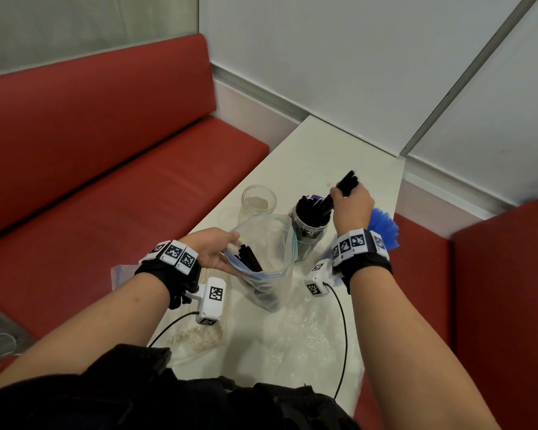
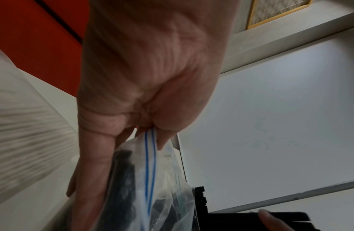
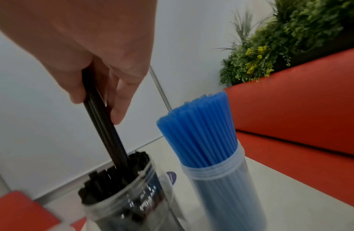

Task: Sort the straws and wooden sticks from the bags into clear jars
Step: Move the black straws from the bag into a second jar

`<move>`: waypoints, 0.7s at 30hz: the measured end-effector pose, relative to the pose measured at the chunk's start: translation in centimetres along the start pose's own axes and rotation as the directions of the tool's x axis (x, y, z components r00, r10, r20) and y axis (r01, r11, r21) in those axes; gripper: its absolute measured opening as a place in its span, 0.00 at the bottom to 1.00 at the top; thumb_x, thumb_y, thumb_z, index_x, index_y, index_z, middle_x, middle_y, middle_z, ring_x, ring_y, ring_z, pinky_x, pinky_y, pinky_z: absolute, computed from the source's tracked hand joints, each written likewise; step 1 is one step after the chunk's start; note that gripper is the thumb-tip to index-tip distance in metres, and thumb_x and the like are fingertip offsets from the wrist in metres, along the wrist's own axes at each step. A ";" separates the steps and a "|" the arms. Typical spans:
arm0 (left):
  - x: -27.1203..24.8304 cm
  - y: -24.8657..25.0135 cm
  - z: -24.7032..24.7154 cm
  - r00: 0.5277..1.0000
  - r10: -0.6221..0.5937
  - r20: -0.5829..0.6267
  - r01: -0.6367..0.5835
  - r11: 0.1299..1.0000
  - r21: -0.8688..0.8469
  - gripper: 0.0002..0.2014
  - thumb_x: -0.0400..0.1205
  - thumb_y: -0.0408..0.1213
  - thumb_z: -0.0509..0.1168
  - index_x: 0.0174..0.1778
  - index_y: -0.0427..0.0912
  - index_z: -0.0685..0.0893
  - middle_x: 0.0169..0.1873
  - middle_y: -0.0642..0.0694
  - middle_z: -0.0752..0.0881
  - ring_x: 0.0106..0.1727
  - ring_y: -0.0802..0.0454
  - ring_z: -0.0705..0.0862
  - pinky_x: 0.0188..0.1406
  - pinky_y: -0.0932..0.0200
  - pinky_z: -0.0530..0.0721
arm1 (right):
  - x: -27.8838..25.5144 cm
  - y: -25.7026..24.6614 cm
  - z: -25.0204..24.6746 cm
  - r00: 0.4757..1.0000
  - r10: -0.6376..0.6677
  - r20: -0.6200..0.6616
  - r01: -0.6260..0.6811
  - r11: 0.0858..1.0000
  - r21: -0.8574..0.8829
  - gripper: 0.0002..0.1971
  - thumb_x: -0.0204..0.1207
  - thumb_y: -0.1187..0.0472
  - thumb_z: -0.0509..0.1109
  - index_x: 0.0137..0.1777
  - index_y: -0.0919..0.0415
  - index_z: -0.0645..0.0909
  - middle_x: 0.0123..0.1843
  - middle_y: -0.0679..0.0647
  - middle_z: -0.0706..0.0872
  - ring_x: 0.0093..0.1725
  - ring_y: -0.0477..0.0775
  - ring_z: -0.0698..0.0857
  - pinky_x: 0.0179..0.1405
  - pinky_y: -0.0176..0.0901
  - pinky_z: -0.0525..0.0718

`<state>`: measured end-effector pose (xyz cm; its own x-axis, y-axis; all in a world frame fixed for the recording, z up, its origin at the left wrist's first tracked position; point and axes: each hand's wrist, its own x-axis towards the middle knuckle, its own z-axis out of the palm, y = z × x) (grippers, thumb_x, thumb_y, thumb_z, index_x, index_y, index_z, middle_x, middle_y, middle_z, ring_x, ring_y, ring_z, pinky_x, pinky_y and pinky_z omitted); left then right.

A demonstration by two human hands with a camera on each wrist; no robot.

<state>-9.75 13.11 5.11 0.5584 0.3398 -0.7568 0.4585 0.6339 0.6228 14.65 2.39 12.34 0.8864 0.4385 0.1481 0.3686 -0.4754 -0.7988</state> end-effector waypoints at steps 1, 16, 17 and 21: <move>0.0 0.0 0.0 1.000 0.000 0.000 0.000 1.000 -0.002 0.20 0.91 0.43 0.54 0.67 0.28 0.76 0.62 0.27 0.80 0.55 0.31 0.87 0.37 0.38 0.91 | -0.5 0.3 0.5 0.999 -0.010 0.047 0.012 0.999 -0.038 0.11 0.81 0.61 0.71 0.60 0.66 0.84 0.56 0.63 0.89 0.56 0.63 0.87 0.50 0.47 0.82; -0.4 -0.1 -0.2 1.000 0.014 -0.008 -0.014 1.000 -0.004 0.20 0.91 0.43 0.55 0.69 0.28 0.74 0.66 0.28 0.78 0.60 0.30 0.85 0.52 0.34 0.87 | -3.6 4.5 4.9 0.887 -0.093 0.453 0.317 0.836 -0.449 0.32 0.92 0.53 0.53 0.89 0.68 0.47 0.91 0.63 0.48 0.89 0.66 0.44 0.88 0.60 0.51; -0.3 -0.2 -0.3 1.000 0.016 -0.010 -0.016 1.000 -0.005 0.20 0.91 0.42 0.55 0.69 0.28 0.75 0.65 0.28 0.79 0.60 0.30 0.85 0.53 0.33 0.86 | -3.7 4.7 4.9 0.878 -0.063 0.475 0.314 0.825 -0.470 0.34 0.91 0.50 0.53 0.89 0.67 0.46 0.91 0.62 0.48 0.89 0.65 0.44 0.87 0.61 0.52; 0.0 -0.5 -0.5 1.000 0.024 -0.013 -0.024 1.000 0.001 0.20 0.91 0.42 0.55 0.69 0.27 0.75 0.64 0.28 0.80 0.59 0.30 0.85 0.53 0.33 0.87 | -3.8 4.5 4.7 0.903 -0.114 0.414 0.325 0.812 -0.485 0.37 0.91 0.47 0.53 0.89 0.64 0.41 0.91 0.62 0.41 0.89 0.67 0.40 0.88 0.62 0.46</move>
<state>-10.35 13.11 4.72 0.5601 0.3636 -0.7444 0.4458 0.6250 0.6408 11.63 2.16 5.43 0.6425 0.7661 -0.0162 0.7233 -0.6133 -0.3173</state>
